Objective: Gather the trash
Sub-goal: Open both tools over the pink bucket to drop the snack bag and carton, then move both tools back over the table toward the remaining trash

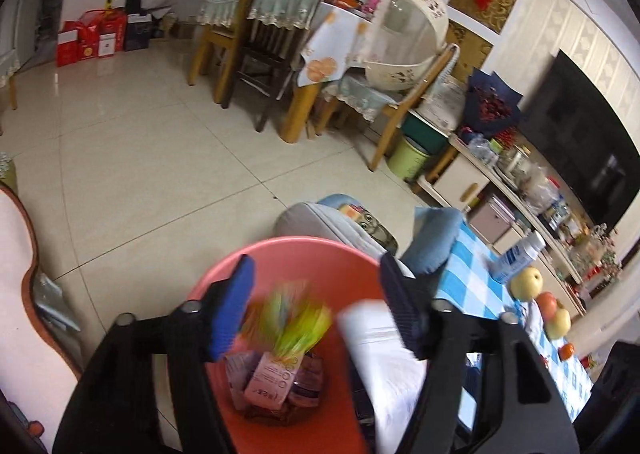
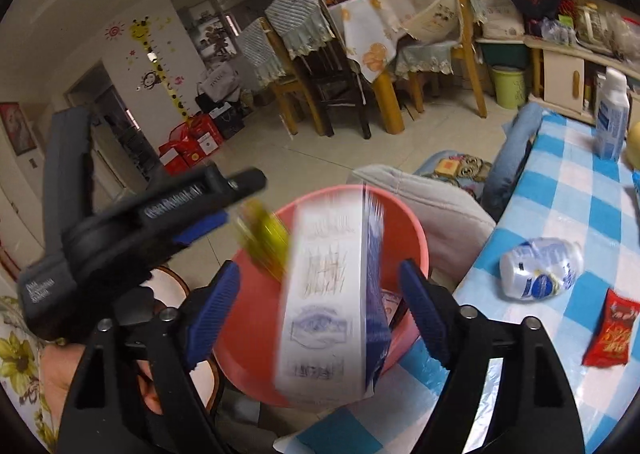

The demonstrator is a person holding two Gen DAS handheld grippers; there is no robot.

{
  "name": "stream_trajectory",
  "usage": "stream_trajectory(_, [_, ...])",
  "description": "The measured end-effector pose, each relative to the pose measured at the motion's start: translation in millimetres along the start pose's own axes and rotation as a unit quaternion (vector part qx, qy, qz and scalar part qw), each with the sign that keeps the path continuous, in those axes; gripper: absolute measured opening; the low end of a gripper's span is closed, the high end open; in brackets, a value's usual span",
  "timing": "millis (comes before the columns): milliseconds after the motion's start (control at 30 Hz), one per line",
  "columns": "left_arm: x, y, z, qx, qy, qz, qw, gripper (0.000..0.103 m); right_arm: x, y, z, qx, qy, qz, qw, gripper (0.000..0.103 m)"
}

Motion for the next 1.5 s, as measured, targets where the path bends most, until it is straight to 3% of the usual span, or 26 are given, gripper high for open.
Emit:
stream_trajectory(100, [0.3, 0.8, -0.3, 0.016, 0.007, -0.001, 0.9999, 0.081, -6.1, -3.1, -5.1, -0.018, 0.005, -0.007, 1.000, 0.089])
stream_trajectory(267, [-2.4, 2.2, -9.6, 0.021, 0.017, 0.000, 0.9996, 0.090, -18.3, -15.0, -11.5, -0.069, -0.015, -0.021, 0.997, 0.090])
stream_trajectory(1033, [-33.7, 19.0, -82.5, 0.014, 0.119, 0.025, 0.9924, 0.093, -53.2, -57.6, -62.8, -0.125, -0.022, -0.017, 0.992, 0.094])
stream_trajectory(1500, [-59.2, 29.3, -132.3, 0.015, 0.202, 0.033, 0.9787, 0.093, -63.2, -79.6, -90.1, -0.142, -0.018, -0.020, 0.990, 0.094])
Point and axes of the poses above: each gripper's, at about its wrist camera, not at the fingertips, and y roughly the way its jaws point, z to its left, x to its top, the point moved 1 cm from there along y, roughly the way its jaws point, and after that the axes turned 5 degrees about -x, right-handed, at the moved point
